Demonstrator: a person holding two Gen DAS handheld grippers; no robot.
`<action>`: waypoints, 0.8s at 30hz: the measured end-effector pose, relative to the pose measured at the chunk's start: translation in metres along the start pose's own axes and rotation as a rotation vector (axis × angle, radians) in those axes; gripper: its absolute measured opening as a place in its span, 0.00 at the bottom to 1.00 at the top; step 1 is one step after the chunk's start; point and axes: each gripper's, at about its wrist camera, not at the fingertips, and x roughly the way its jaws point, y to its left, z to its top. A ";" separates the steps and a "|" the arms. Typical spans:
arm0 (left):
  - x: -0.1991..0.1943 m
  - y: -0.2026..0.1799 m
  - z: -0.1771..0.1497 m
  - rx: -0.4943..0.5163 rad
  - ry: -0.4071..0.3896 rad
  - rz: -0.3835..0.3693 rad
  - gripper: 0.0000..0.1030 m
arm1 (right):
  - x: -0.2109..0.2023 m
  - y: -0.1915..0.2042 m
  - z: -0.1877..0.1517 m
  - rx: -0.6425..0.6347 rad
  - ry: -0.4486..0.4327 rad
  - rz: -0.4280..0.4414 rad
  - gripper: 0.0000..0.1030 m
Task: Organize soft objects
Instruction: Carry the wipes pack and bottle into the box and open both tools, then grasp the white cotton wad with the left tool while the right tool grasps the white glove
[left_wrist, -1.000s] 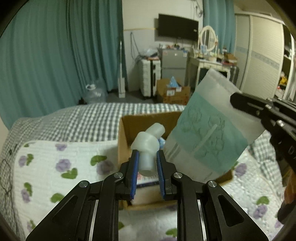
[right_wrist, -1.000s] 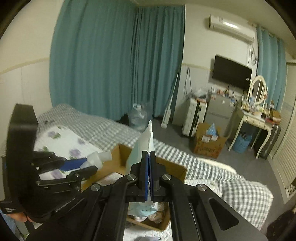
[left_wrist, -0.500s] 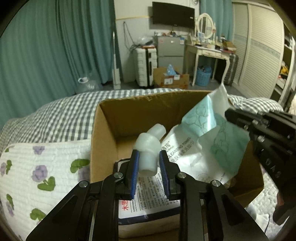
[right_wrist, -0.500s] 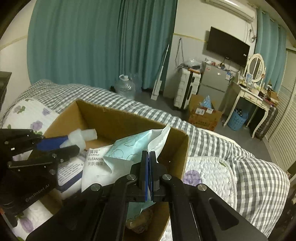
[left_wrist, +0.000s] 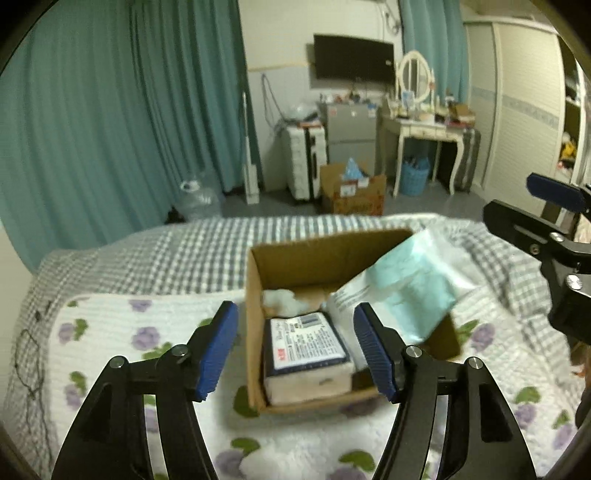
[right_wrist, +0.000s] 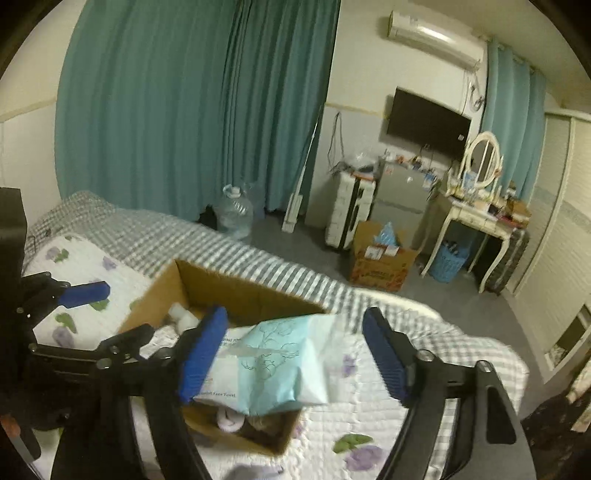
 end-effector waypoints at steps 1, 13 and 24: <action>-0.010 0.001 0.002 -0.001 -0.010 -0.003 0.67 | -0.018 -0.001 0.005 -0.005 -0.015 -0.009 0.79; -0.155 0.008 -0.006 -0.005 -0.182 -0.018 1.00 | -0.192 0.007 0.031 -0.022 -0.096 -0.042 1.00; -0.111 0.021 -0.068 -0.028 -0.067 -0.003 1.00 | -0.186 0.023 -0.032 -0.037 0.031 0.006 1.00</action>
